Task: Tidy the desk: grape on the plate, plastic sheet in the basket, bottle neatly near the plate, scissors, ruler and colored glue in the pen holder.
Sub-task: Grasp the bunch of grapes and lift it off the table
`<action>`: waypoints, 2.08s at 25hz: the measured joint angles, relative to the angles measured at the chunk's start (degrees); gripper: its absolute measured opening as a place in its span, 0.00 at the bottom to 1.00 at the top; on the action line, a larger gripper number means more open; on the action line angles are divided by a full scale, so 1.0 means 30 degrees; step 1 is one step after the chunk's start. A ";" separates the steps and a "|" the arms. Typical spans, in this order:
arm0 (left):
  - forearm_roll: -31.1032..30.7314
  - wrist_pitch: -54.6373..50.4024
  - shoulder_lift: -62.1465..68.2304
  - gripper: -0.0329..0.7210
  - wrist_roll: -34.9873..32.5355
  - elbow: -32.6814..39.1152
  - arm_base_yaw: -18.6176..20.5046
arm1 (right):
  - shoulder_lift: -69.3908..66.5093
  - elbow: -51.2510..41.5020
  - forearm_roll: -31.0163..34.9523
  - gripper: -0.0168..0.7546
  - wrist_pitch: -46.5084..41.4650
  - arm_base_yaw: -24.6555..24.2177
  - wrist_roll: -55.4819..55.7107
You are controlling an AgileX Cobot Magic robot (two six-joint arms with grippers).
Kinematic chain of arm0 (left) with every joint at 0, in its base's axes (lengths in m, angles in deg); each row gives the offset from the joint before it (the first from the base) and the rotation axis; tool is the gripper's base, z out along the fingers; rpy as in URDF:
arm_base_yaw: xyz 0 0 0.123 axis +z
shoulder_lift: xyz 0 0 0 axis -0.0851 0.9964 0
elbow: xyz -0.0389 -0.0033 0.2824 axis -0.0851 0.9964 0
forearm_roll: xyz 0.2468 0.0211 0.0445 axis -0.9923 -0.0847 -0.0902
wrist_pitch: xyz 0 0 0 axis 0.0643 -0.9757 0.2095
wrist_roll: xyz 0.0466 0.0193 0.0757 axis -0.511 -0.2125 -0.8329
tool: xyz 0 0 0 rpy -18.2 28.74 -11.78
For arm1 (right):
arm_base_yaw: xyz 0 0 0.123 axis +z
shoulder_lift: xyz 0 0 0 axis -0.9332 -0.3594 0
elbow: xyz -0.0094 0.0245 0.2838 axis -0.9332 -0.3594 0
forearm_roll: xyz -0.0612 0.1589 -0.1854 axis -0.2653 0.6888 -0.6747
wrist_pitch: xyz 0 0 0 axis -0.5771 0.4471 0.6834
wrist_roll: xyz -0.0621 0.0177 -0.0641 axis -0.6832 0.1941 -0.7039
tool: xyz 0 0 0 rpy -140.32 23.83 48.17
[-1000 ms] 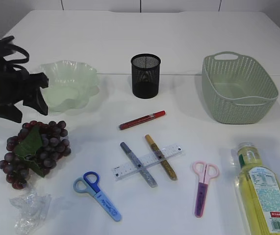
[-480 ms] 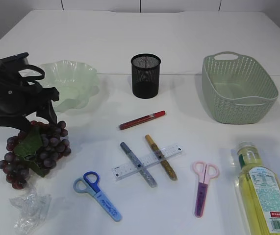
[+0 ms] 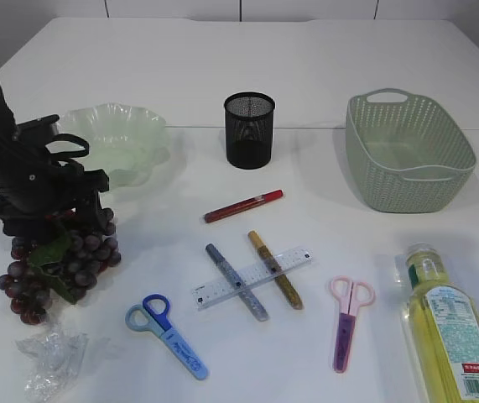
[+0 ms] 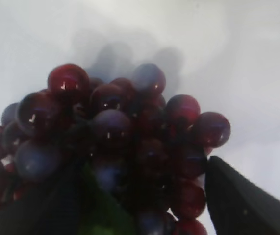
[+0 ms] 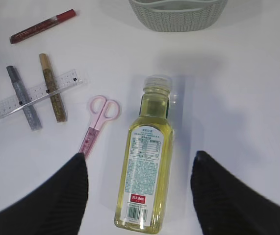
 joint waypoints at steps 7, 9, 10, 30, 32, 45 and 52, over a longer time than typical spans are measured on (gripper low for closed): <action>0.0000 0.0616 0.1120 0.78 0.0000 -0.0167 -0.0032 | 0.0000 0.0000 0.0000 0.69 0.0172 0.0000 -0.0020; 0.0000 0.0664 0.1242 0.78 0.0000 -0.0209 -0.0032 | 0.0000 0.0000 0.0000 0.69 0.0169 0.0000 -0.0020; -0.0049 0.0673 0.1248 0.78 0.0000 -0.0243 -0.0032 | 0.0000 0.0000 0.0000 0.69 0.0169 0.0000 -0.0020; -0.0157 0.0017 0.0946 0.31 0.0144 -0.0351 -0.0076 | 0.0000 0.0000 0.0000 0.69 0.0051 0.0000 -0.0020; -0.0188 -0.0202 0.0499 0.30 0.0174 -0.0273 -0.0076 | 0.0000 0.0000 0.0000 0.69 0.0051 0.0000 -0.0020; -0.0371 0.0972 -0.5408 0.29 0.0217 -0.0157 -0.0076 | 0.0000 0.0000 0.0000 0.69 0.0450 0.0000 -0.0163; -0.0371 0.3356 -0.8610 0.29 0.0217 -0.0149 -0.0076 | 0.0000 0.0000 0.0000 0.69 0.0450 0.0000 -0.0191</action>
